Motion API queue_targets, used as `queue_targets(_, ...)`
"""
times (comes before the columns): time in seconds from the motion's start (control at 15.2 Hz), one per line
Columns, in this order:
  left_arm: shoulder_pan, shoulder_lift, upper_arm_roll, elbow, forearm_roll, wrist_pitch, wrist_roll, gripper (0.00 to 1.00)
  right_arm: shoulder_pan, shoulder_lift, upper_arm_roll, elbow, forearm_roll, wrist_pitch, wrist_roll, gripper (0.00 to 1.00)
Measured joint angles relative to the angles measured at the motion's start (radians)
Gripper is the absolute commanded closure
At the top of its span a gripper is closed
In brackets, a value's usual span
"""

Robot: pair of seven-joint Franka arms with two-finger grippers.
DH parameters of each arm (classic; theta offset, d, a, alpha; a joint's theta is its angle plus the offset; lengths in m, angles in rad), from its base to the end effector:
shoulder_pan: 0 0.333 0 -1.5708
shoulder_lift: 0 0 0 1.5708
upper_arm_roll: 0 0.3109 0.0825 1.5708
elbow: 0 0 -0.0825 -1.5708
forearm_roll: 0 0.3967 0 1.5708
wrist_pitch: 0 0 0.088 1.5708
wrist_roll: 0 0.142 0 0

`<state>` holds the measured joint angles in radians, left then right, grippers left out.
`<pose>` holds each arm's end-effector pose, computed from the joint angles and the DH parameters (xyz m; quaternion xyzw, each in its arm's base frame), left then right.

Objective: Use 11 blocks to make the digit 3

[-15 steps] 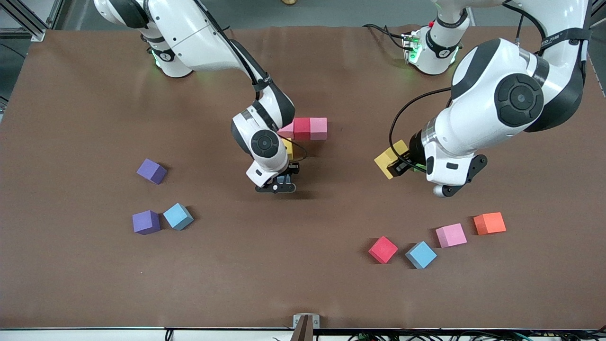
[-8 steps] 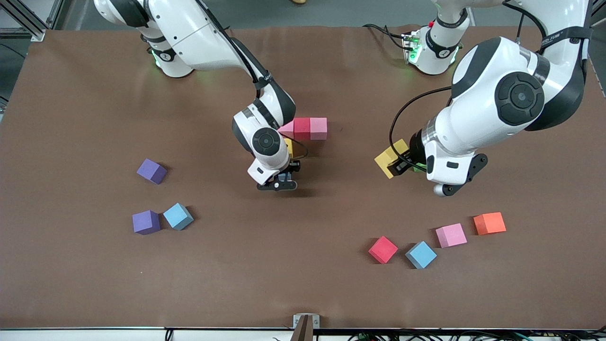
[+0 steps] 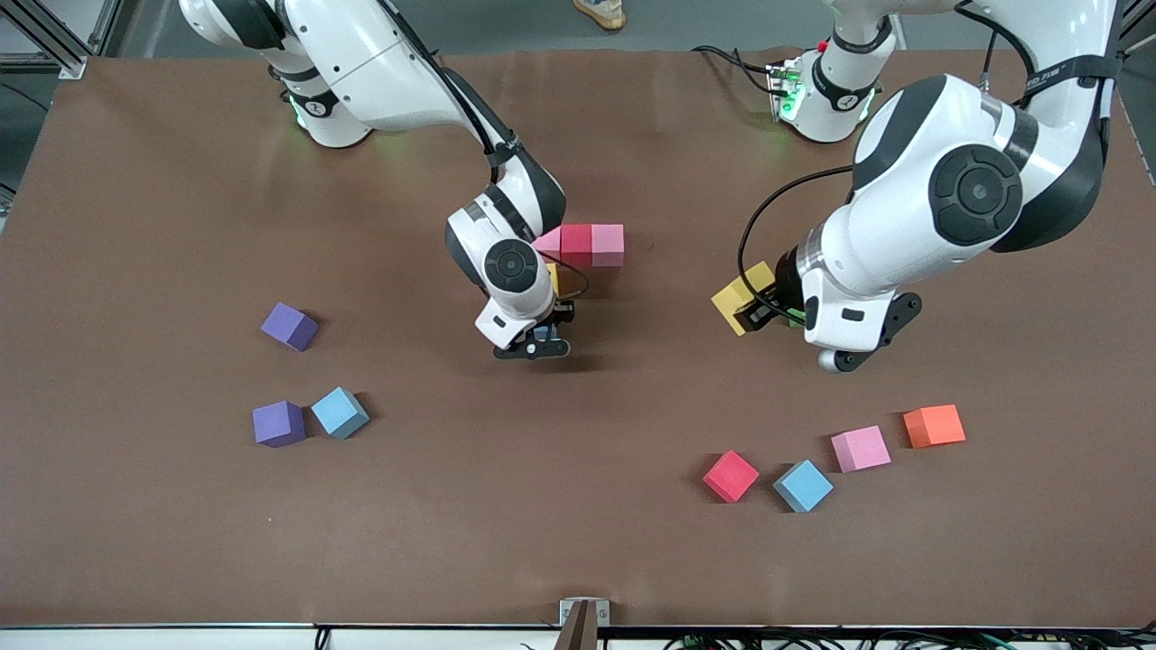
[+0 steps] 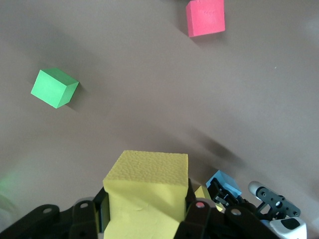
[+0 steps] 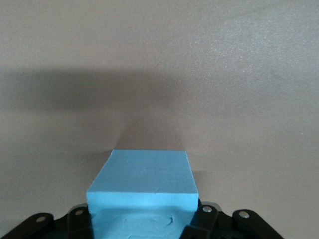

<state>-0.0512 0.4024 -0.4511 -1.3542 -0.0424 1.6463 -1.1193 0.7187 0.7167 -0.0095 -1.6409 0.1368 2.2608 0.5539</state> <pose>0.6052 -0.2882 0.4674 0.9420 0.3160 -0.1019 0.0483 0.5104 0.4481 0.1411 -0.9972 -0.0325 0.0669 0.0098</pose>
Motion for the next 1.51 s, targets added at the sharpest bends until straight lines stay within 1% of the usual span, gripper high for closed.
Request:
queue_targets(0.53,-0.085,0.054,0.002,-0.004,0.0,0.022,-0.029,1.0,0.003,-0.004,0.0,-0.006,0.0,-0.002,-0.05,0.69)
queue_targets(0.59,-0.093,0.056,0.002,-0.004,0.0,0.03,-0.034,1.0,0.004,-0.004,0.0,-0.007,0.0,-0.003,-0.05,0.67)
queue_targets(1.05,-0.136,0.061,0.003,-0.004,0.002,0.038,-0.049,1.0,0.013,-0.006,0.0,-0.008,0.0,-0.013,-0.05,0.67)
queue_targets(1.25,-0.155,0.066,0.003,-0.005,0.021,0.038,-0.055,1.0,0.016,-0.006,0.0,-0.008,0.0,-0.018,-0.05,0.67)
queue_targets(1.51,-0.159,0.066,0.005,-0.005,0.023,0.038,-0.063,1.0,0.018,-0.007,0.002,-0.008,0.0,-0.026,-0.05,0.67)
